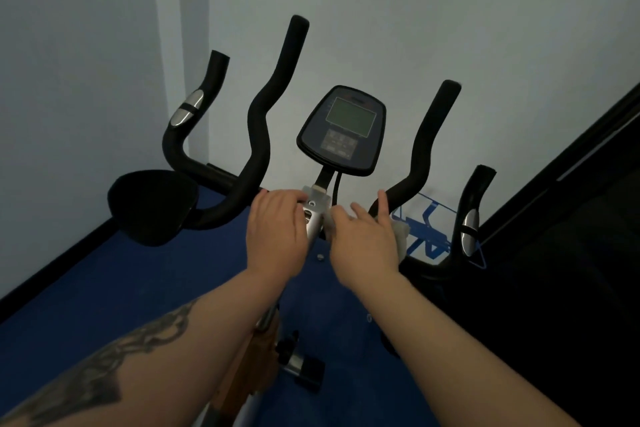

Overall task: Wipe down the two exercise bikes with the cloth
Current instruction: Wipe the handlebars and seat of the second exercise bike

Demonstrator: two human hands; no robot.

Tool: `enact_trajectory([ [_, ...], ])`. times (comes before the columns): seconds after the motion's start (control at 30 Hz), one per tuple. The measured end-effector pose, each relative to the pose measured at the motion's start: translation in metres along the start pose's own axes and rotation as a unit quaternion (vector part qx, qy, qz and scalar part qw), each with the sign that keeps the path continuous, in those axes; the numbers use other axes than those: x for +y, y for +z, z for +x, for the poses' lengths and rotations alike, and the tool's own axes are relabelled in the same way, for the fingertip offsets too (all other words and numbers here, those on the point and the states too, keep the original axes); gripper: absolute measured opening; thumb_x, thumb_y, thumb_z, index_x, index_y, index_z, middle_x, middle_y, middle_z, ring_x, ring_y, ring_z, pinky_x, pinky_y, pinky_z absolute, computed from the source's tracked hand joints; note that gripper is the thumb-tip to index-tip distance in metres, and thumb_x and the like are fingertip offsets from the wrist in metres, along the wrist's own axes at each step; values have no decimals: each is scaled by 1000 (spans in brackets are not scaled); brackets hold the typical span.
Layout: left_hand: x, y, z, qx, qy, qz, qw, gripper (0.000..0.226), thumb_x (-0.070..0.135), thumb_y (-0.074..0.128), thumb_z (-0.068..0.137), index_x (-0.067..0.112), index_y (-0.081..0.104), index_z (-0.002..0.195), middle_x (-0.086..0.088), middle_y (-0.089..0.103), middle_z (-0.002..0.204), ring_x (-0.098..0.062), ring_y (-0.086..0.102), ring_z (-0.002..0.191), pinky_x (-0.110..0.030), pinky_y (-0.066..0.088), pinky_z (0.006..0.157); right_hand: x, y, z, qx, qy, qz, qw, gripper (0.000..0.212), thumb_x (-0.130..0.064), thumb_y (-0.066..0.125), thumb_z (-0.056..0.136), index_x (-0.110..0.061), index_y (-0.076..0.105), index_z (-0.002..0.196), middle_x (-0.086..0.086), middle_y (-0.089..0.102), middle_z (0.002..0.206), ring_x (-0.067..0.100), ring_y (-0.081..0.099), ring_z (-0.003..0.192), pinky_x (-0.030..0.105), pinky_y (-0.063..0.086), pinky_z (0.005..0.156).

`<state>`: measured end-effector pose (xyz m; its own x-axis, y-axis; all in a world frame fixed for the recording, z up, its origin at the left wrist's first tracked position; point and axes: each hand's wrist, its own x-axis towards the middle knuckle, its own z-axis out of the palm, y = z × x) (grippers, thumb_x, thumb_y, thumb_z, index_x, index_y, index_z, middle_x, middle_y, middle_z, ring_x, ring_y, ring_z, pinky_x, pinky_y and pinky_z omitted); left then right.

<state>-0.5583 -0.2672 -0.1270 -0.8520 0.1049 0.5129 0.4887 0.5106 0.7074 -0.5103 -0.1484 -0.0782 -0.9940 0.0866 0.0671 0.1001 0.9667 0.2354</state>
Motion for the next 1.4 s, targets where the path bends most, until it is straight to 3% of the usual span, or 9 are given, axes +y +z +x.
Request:
enact_trajectory([
  [0.07,0,0,0,1,3,2,1000,27,9,41,93,7,66,104,-5,67,98,-23,59,96,-48,36,107,3,-6,18,-45,8,-15,999,29,-22,45,91,-15,52,118,-2,56,94,23,53,119,54,-22,112],
  [0.2,0,0,0,-1,2,0,1000,26,8,42,93,7,66,103,-5,66,97,-23,59,95,-50,36,106,12,-11,35,-37,7,64,997,51,-32,38,99,-21,29,148,8,32,153,25,12,148,50,-13,116],
  [0.33,-2,1,0,10,10,-4,1000,24,7,43,93,8,65,101,-3,65,94,-21,59,93,-47,35,107,37,-18,12,40,-90,181,979,29,-41,43,99,-35,52,125,-13,58,123,7,49,123,38,-16,118],
  [0.47,-4,4,-2,29,20,-1,999,26,8,40,93,7,65,100,-3,65,94,-22,59,92,-46,35,107,47,-13,6,-17,-136,65,988,41,-41,27,102,-33,49,136,-9,62,122,11,45,129,36,-24,111],
  [0.6,-5,5,-1,26,18,3,999,29,10,39,93,6,66,102,-4,66,97,-22,59,94,-44,33,109,22,-19,24,-114,-145,-128,974,36,-23,33,99,-18,50,131,-2,59,108,25,58,103,57,0,116],
  [0.73,-5,7,-2,30,15,1,999,24,5,45,91,6,66,102,-4,66,97,-22,59,95,-43,32,110,2,-21,10,-103,-62,-121,985,35,-21,41,94,-13,49,127,-2,54,95,24,58,99,53,-3,119],
  [0.93,-8,7,1,40,31,1,999,29,11,38,92,7,66,101,-2,65,95,-19,57,91,-45,38,104,12,-12,-18,-54,-62,-5,997,63,-31,31,98,-9,10,154,-2,44,144,12,38,133,45,-17,116],
  [1.2,-6,3,-1,29,33,12,999,34,14,34,92,6,66,101,-3,66,95,-21,59,92,-46,36,107,30,-28,19,-150,-142,-85,975,27,-29,31,103,-21,44,126,-5,53,88,21,62,98,48,-8,118],
  [1.4,-7,6,-1,31,26,6,999,35,14,33,92,7,66,102,-2,66,97,-21,60,93,-45,36,107,-12,-5,-11,-88,-34,-175,980,81,-33,48,95,5,1,148,14,47,138,30,43,129,47,-7,118],
])
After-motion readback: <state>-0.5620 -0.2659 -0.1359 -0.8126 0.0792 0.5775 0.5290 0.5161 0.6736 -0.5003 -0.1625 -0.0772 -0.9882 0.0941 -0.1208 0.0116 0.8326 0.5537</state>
